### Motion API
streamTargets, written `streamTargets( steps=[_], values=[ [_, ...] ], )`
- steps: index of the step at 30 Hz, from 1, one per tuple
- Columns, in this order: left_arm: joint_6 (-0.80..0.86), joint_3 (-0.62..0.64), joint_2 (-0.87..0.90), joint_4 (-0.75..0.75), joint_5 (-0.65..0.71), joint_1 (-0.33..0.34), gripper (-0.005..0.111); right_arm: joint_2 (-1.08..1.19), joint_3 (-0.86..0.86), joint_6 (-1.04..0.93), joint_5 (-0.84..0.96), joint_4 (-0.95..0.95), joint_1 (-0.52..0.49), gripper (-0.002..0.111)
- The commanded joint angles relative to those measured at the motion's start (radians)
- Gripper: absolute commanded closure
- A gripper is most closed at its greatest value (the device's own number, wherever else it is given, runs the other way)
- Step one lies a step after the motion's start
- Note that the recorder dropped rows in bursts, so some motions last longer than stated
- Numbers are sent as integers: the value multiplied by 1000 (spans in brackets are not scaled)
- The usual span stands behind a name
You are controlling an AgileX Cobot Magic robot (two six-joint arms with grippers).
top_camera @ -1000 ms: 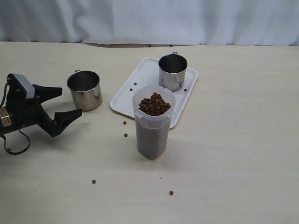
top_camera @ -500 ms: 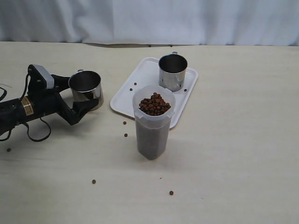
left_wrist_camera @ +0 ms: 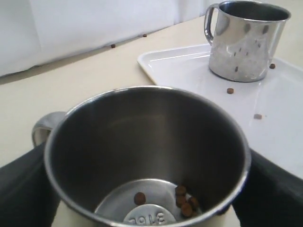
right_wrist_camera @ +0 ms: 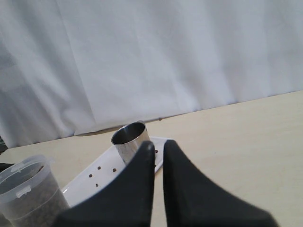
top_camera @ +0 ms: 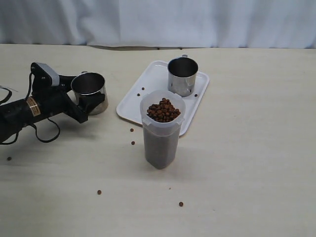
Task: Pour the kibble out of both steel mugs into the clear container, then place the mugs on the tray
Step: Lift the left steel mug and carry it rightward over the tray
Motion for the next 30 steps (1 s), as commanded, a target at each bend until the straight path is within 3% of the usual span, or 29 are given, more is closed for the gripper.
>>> streamTargets(
  steps=[1, 8, 15, 20, 30],
  values=[
    [-29, -4, -54, 78, -52, -1, 107, -3, 5, -3, 2, 5, 2, 103],
    [-246, -66, -167, 285, -52, -12, 107, -3, 5, -3, 2, 5, 2, 103],
    [-239, -121, -165, 273, 61, -134, 107, -3, 5, -3, 2, 5, 2, 103],
    [-239, -178, -154, 273, 156, -183, 107, -3, 5, -3, 2, 5, 2, 103],
    [-239, -319, 43, 260, 10, -198, 107, -3, 5, -3, 2, 5, 2, 103]
  ],
)
